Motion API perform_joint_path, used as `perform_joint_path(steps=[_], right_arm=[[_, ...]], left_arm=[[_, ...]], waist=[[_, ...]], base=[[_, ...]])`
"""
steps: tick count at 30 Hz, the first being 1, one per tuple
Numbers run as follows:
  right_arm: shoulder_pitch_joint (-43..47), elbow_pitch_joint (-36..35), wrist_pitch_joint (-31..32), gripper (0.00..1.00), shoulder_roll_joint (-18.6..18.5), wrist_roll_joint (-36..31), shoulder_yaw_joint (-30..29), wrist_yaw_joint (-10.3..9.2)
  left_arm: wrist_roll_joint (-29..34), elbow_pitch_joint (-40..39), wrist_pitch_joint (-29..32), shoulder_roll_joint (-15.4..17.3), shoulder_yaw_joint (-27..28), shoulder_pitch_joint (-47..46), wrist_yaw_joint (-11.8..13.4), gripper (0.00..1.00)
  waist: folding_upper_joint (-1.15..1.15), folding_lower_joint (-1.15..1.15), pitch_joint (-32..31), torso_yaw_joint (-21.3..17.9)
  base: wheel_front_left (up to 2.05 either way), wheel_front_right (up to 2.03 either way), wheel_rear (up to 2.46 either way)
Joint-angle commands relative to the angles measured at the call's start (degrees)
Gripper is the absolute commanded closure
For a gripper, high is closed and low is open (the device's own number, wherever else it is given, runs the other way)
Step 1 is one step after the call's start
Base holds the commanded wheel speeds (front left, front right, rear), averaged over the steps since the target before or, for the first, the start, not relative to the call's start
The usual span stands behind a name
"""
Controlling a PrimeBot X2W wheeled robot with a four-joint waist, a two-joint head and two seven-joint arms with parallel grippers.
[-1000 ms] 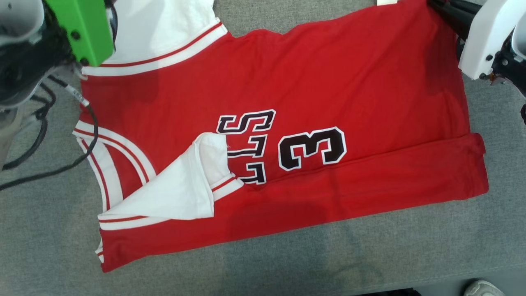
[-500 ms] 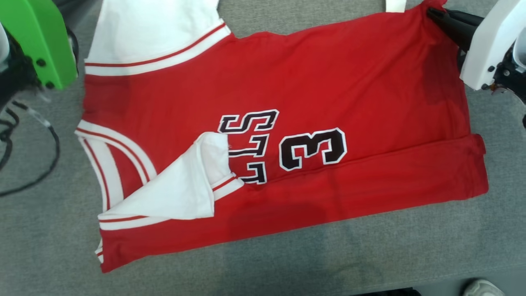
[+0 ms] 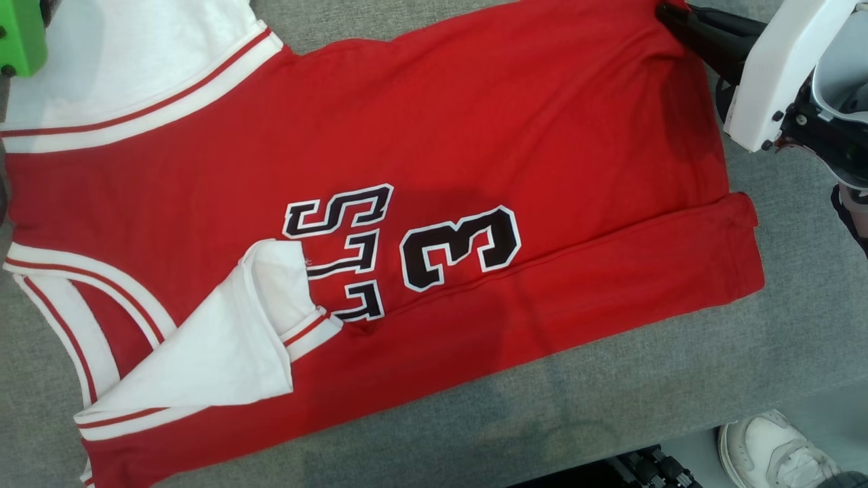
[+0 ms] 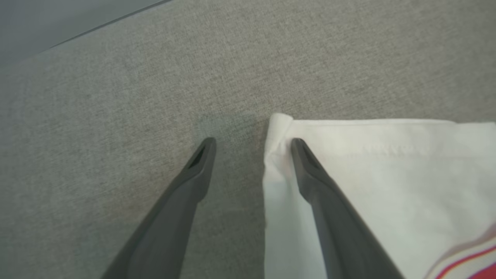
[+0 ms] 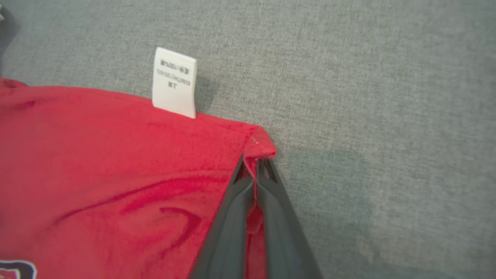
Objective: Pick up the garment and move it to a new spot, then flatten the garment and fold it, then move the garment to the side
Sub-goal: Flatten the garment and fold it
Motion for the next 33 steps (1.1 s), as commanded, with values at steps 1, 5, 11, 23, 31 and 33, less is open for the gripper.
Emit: perform_joint_path(steps=[1,5,11,23,31,33], right_arm=[[-0.15,0.24,-0.06,1.00,-0.01,0.22,0.41,0.00],[-0.30,0.59,-0.18,1.00,-0.46,0.62,1.05,-0.06],[0.09,1.36,-0.29,1.00,-1.49,0.52,0.61,-0.06],[3.76,-0.40,-5.08,1.00,-3.01,-1.92,-2.01,-0.04],[6.86,-3.08,-9.91,1.00,-6.65,-5.11,-1.62,-0.03],[7.54,-3.42,-11.63,1.00,-7.37,-5.61,-1.62,-0.04]], left_arm=[[0.38,0.61,0.03,0.41,-0.11,-0.86,-0.17,0.00],[-0.48,2.91,0.22,-0.21,-0.11,-0.71,-0.57,0.14],[-6.35,1.80,1.46,-3.81,0.80,1.88,-1.39,1.00],[-10.34,-14.25,-4.58,-0.75,6.92,7.96,0.90,1.00],[-12.93,-28.94,-7.97,2.82,11.43,17.57,5.17,1.00],[-13.05,-32.24,-8.43,3.76,11.96,19.94,6.14,1.00]], waist=[[0.00,0.00,0.93,-0.99],[0.00,0.00,0.99,-0.96],[0.00,0.00,-0.01,0.91],[0.00,0.00,-4.72,6.21],[0.00,0.00,-7.35,8.37],[0.00,0.00,-7.77,8.66]], base=[[0.00,0.00,0.00],[0.00,0.00,0.00],[0.00,0.00,0.00],[0.00,0.00,0.00],[0.00,0.00,0.00],[0.00,0.00,0.00]])
